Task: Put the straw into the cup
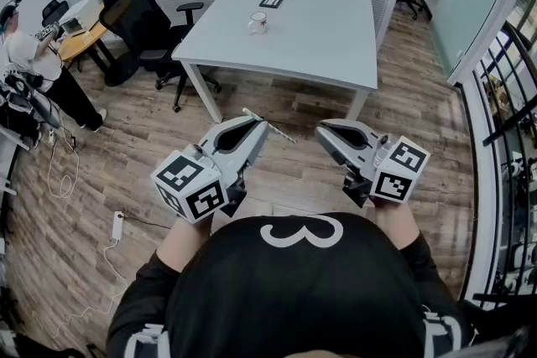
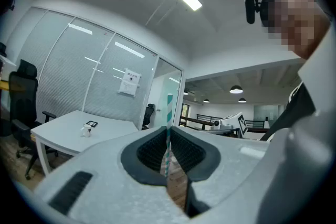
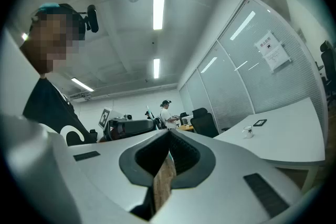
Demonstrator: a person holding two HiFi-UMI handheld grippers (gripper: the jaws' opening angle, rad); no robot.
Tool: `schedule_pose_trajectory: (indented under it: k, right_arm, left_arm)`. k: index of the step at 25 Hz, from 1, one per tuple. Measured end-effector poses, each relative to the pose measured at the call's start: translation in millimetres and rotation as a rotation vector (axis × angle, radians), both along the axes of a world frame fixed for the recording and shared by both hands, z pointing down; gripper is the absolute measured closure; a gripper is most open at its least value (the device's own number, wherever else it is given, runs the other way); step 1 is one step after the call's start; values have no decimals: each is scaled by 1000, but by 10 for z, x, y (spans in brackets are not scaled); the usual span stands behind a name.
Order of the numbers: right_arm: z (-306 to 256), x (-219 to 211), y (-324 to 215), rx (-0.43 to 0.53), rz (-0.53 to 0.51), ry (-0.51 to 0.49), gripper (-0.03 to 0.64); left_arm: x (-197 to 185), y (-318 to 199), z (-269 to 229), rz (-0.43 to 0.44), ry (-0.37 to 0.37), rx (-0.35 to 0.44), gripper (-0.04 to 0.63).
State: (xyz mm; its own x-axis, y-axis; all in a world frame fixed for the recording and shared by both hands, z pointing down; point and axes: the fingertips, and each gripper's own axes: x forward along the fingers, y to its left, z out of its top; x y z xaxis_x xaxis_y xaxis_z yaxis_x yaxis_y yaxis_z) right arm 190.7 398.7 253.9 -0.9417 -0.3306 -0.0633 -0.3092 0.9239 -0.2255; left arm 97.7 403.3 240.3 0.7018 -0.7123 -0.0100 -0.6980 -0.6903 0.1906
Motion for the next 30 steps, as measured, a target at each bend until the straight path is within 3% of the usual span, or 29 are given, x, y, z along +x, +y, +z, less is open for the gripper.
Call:
schedule_pose_trajectory:
  k: [16,30]
  right_arm:
    - [244,42,-309,-60,13,-26,601]
    - [449,-275,-1210,-94,50,-16,601]
  left_arm:
    - [38,-247,217,-3,14,-31,560]
    - [-345,-1135,408,9,52,-37,560]
